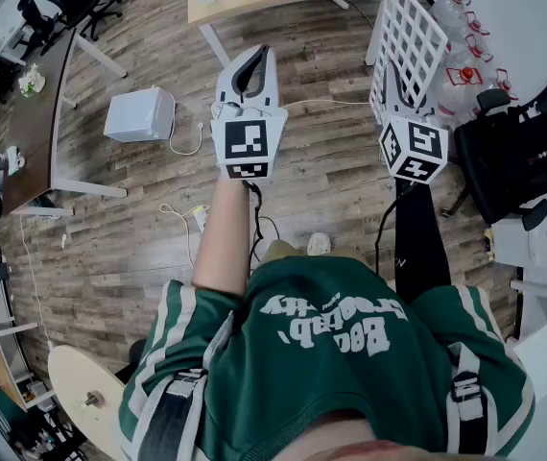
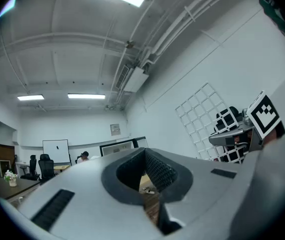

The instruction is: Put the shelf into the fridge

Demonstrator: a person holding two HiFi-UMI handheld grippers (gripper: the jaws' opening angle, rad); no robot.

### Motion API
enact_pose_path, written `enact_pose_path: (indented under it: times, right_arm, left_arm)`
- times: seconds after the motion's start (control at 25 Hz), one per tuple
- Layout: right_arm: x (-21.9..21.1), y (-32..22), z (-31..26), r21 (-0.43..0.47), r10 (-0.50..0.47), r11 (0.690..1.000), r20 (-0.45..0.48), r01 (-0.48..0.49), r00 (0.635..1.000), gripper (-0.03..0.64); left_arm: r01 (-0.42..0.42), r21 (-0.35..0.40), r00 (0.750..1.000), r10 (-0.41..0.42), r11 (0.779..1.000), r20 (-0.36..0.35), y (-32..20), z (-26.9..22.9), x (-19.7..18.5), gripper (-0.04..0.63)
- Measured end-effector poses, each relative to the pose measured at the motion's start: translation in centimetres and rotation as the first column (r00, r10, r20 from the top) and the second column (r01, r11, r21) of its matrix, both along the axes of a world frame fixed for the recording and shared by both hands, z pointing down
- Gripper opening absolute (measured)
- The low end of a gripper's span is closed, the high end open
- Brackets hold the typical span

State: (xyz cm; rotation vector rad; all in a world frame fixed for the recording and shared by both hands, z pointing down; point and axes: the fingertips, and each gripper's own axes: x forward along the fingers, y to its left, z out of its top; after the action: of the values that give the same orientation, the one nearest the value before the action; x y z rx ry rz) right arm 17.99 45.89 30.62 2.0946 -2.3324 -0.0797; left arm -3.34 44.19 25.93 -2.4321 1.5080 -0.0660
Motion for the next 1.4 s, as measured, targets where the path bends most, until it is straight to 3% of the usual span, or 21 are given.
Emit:
enact_pose_path:
  times: [0.72, 1.12, 1.4]
  right_arm:
    - [0.1, 0.2, 0.2, 0.036, -0.006, 0.999, -0.075, 0.009, 0.997, 0.048]
    - [0.0, -4.2, -0.2, 0.075, -0.026, 0.997, -0.109, 0.034, 0.994, 0.046]
    - [-0.6, -9.4, 0.0, 0.090, -0.018, 0.995, -0.167, 0.033, 0.986, 0.046]
  left_arm:
    - [0.023, -0.016, 1.000, -0.022, 1.000, 0.021, -0.3, 1.2, -1.1, 0.000]
    - [0.066, -0.006, 0.998, -0.066, 0.998, -0.001, -5.8, 0.9, -1.6, 0.000]
    - [0.054, -0.010, 0.998, -0.054, 0.999, -0.018, -11.0, 1.7, -1.7, 0.000]
